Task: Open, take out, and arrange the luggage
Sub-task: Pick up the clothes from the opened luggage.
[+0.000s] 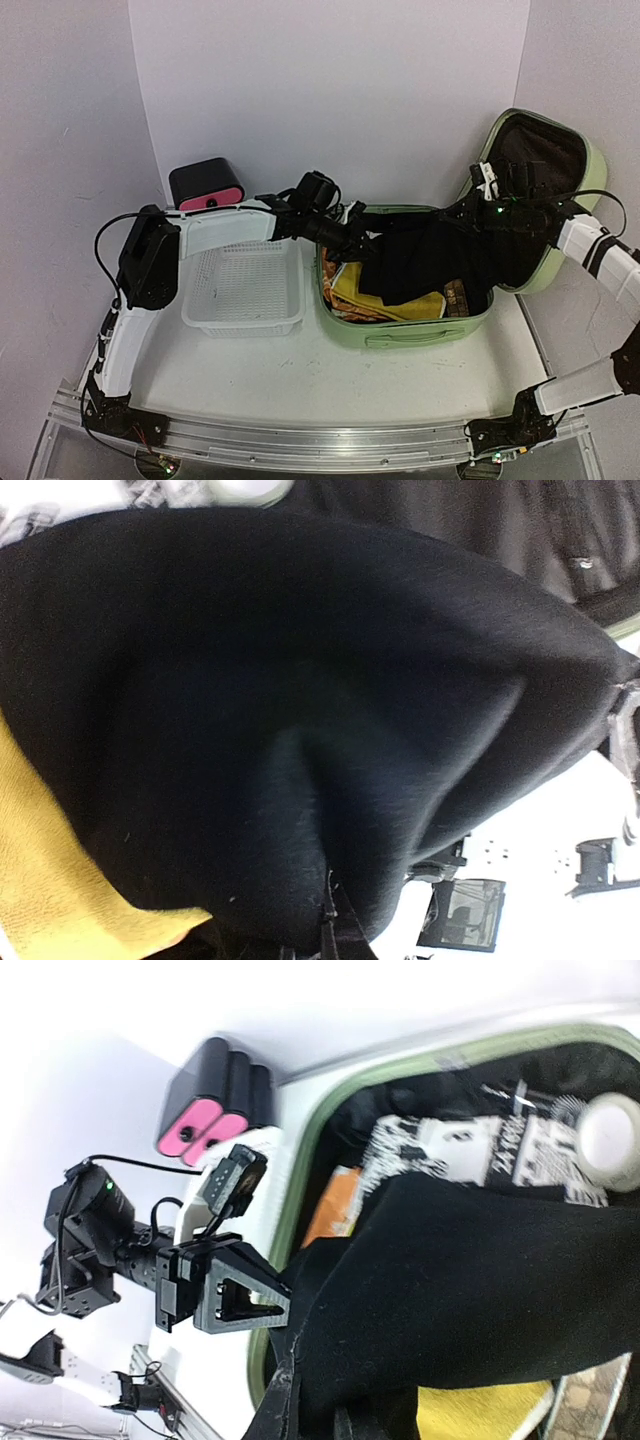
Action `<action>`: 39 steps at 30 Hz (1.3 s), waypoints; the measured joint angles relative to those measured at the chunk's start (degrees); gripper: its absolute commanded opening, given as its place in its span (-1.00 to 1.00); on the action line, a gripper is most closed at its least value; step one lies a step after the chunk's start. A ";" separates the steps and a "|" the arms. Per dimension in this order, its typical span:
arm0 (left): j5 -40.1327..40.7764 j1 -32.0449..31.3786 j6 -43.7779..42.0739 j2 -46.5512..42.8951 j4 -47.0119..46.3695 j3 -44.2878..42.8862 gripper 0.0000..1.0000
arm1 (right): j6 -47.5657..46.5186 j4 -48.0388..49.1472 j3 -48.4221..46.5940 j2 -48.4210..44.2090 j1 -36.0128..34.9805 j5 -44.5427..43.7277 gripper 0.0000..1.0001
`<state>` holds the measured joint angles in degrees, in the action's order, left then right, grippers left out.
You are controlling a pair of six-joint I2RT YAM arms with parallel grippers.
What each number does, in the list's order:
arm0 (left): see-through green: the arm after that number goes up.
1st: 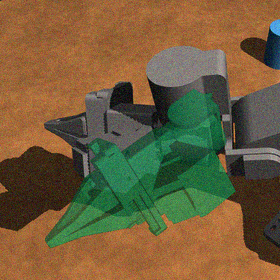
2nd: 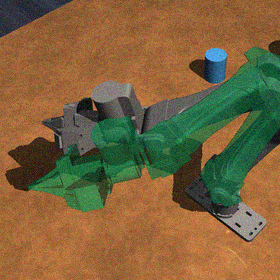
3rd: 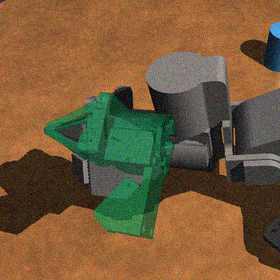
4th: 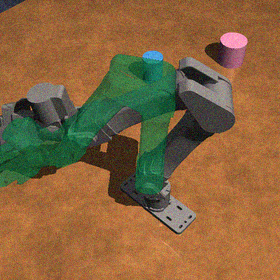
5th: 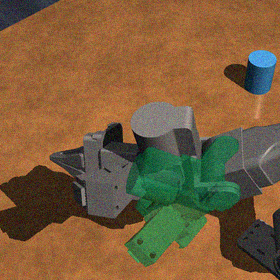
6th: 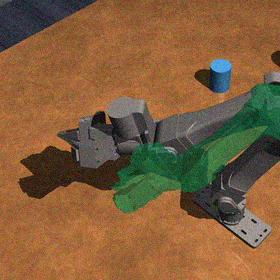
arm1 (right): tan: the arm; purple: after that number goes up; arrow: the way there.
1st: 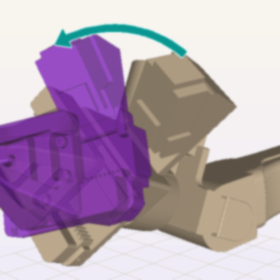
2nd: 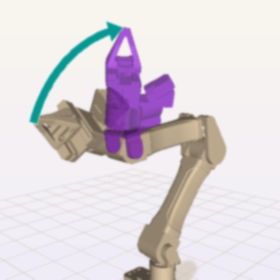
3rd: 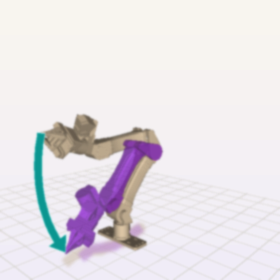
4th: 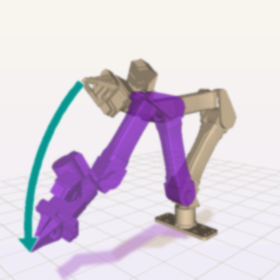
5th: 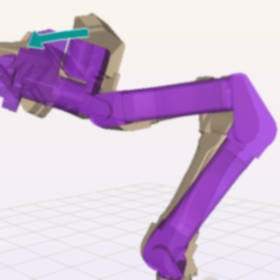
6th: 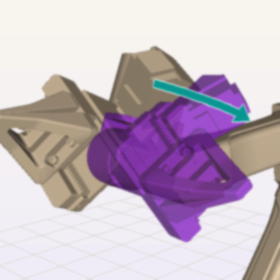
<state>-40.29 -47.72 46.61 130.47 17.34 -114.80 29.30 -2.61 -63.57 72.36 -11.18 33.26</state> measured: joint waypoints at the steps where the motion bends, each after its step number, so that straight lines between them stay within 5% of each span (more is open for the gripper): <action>1: 0.00 -0.02 -0.07 0.13 0.04 0.68 -0.65 | 0.02 -0.50 0.26 -0.02 0.00 -0.61 -0.80; 9: 1.38 -1.81 0.22 5.05 -0.52 1.38 0.22 | -0.83 -5.51 6.47 -3.67 0.00 -11.02 -0.77; 15: 3.43 -3.82 0.55 5.33 -2.38 2.08 0.31 | -2.08 -6.80 7.45 -4.28 -0.09 -18.40 -0.76; 24: 4.76 -4.57 3.69 6.12 -3.32 1.51 0.26 | -3.08 -6.82 8.26 -4.11 -0.13 -21.35 -0.77; 33: 4.28 -5.92 7.65 13.55 -2.49 -9.27 0.09 | -3.06 -4.39 10.43 -4.48 -0.11 -18.93 -0.72; 39: 5.20 -6.47 10.78 18.67 -4.31 -15.85 -0.53 | -2.84 -3.15 12.24 -4.68 -0.11 -14.53 -0.72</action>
<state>-35.09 -54.19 57.39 149.14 13.04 -130.65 26.46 -5.76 -51.33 67.68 -11.29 18.72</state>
